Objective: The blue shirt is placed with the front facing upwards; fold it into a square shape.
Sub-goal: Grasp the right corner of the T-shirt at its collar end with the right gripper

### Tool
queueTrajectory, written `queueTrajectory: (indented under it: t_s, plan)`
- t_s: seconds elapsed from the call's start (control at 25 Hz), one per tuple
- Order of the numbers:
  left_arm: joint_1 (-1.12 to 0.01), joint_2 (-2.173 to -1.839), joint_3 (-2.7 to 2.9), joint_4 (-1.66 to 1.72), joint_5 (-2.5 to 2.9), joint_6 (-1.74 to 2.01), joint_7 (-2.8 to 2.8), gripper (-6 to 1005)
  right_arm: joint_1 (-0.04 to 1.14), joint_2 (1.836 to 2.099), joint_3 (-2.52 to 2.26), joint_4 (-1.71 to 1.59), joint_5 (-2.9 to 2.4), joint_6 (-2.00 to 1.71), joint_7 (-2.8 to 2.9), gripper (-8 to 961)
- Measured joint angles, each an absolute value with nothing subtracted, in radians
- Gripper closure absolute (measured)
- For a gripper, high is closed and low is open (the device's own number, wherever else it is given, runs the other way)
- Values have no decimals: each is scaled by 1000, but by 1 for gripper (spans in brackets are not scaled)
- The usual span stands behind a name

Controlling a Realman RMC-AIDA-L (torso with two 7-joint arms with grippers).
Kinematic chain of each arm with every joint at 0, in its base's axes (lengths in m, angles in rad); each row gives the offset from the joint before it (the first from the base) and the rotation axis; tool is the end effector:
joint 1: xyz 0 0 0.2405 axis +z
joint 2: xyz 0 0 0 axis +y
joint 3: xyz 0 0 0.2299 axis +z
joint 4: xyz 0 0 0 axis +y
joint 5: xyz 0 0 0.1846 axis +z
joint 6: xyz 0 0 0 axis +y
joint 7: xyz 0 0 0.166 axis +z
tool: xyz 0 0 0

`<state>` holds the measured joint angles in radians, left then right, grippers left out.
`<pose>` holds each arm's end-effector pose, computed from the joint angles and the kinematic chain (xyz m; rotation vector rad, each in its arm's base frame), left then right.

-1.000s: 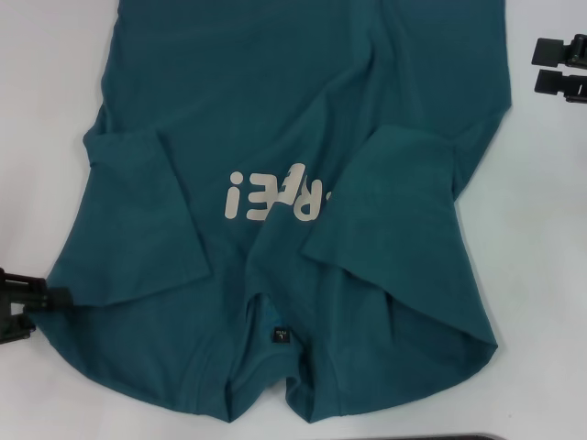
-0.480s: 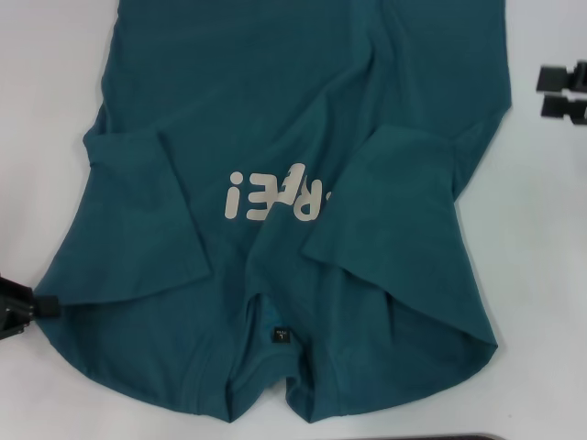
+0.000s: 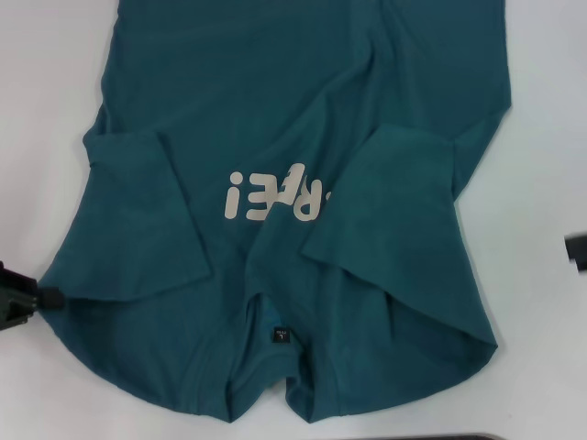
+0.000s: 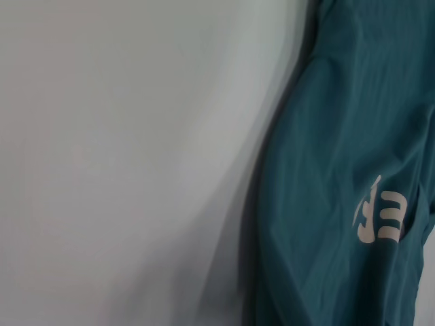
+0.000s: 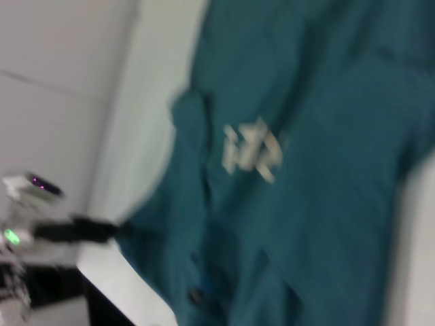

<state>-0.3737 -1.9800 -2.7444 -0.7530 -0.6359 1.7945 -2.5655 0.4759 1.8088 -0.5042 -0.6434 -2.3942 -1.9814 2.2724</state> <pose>-0.3196 0.2230 0.0417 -1.8457 -2.4394 -0.3848 0.2870 0.2398 0.0840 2.3303 -1.9679 -0.3314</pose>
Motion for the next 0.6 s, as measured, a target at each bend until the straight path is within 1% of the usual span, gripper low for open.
queueTrajectory:
  t_s: [0.12, 0.36, 0.6]
  plan:
    - [-386, -1976, -2745, -753, -636, 1792, -2565, 999, 484, 1810, -534, -637, -2460, -1981, 2278, 89]
    - [-390, -1971, -2753, -753, -635, 1777, -2568, 999, 500, 1831, -552, -595, -2487, -1981, 2283, 89]
    - [-389, -1963, -2754, -747, -636, 1761, -2571, 998, 509, 1873, -567, -573, -2506, -1971, 2282, 88]
